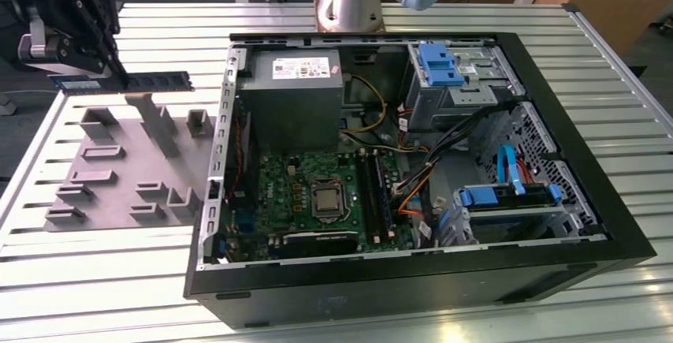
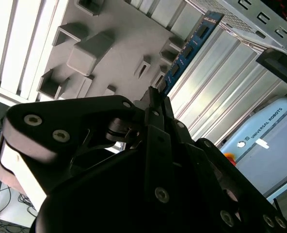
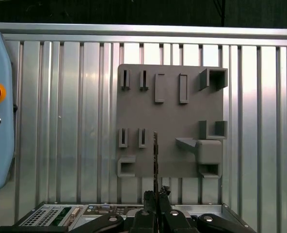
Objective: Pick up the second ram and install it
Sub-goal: 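Pick up the second ram and move it above second insertion slot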
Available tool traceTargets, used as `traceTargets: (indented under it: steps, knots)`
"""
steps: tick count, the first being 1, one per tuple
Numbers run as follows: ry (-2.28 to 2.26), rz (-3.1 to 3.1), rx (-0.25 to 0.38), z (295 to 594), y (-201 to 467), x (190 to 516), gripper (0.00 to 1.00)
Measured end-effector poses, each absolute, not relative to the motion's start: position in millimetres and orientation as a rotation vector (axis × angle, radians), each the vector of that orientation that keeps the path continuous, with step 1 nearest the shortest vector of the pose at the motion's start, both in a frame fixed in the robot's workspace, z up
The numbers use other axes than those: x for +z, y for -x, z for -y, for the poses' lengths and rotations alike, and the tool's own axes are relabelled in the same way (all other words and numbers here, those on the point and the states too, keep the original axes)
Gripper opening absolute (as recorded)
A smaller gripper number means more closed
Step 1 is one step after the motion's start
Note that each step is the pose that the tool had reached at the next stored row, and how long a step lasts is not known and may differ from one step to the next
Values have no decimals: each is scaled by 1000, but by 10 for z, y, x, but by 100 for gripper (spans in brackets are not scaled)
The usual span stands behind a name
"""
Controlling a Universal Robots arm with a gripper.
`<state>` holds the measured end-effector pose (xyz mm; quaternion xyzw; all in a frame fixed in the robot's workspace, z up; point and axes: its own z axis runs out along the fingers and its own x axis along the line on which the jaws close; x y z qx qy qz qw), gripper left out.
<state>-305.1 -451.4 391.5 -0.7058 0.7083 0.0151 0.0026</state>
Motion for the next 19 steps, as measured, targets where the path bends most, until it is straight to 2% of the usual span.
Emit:
traceTargets:
  steps: [19]
  knots:
    - [2214, -2221, 47, 4514, 2919, 3915, 14]
